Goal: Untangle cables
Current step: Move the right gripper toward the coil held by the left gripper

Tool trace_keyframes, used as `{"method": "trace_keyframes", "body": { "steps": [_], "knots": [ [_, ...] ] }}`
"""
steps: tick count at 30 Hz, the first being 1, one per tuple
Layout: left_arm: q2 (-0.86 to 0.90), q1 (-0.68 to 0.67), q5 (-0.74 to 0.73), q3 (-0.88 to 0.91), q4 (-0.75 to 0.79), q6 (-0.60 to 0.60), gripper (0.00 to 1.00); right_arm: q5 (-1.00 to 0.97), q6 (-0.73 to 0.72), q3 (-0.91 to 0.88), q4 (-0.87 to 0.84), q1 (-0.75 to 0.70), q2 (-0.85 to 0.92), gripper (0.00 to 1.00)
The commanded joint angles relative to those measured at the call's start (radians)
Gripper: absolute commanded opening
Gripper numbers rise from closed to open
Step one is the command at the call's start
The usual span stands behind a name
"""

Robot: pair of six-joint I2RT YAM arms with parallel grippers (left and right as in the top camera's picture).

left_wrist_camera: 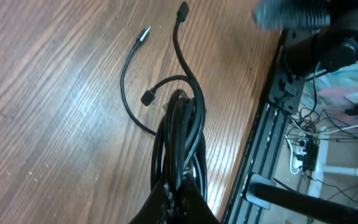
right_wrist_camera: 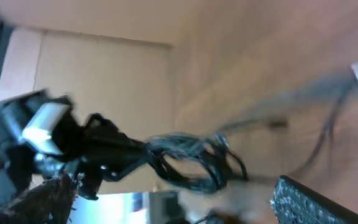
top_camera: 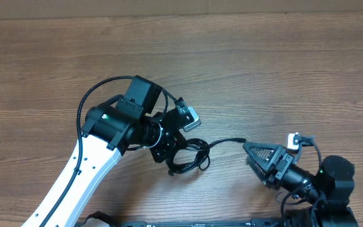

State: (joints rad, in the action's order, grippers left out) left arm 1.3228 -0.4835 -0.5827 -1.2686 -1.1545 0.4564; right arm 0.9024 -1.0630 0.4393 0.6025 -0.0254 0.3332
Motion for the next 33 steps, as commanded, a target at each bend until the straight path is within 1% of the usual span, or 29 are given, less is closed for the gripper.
{"method": "trace_keyframes", "body": {
  "steps": [1,4,6,9,13,20,23,28,33],
  "knots": [
    [-0.021,0.000,-0.018,-0.010,0.007,0.038,0.04,0.032,-0.097,0.005,0.083,-0.002,0.005,1.00],
    [-0.022,0.000,0.017,-0.010,0.006,0.039,0.04,0.005,-0.097,0.005,0.117,-0.002,0.005,1.00],
    [-0.022,0.000,0.016,-0.010,0.008,0.047,0.04,-0.021,-0.128,0.005,0.124,-0.002,0.005,0.97],
    [-0.022,0.000,0.013,-0.010,0.007,0.082,0.04,-0.052,-0.196,0.005,0.130,-0.002,0.005,0.95],
    [-0.022,0.000,0.006,-0.013,0.006,0.130,0.04,-0.072,-0.210,0.004,0.130,-0.002,0.005,0.91],
    [-0.023,0.000,-0.123,-0.014,0.017,0.263,0.04,-0.126,-0.298,0.004,0.132,-0.002,0.005,0.78],
    [-0.023,0.000,-0.169,-0.014,0.071,0.264,0.04,-0.174,-0.307,0.004,0.132,-0.002,0.005,0.75],
    [-0.022,-0.002,-0.175,-0.014,0.142,0.266,0.04,-0.218,-0.315,0.004,0.109,-0.002,0.005,0.72],
    [-0.022,-0.002,-0.227,-0.014,0.203,0.266,0.04,-0.250,-0.325,0.004,0.024,-0.002,0.013,0.69]
  ]
}}
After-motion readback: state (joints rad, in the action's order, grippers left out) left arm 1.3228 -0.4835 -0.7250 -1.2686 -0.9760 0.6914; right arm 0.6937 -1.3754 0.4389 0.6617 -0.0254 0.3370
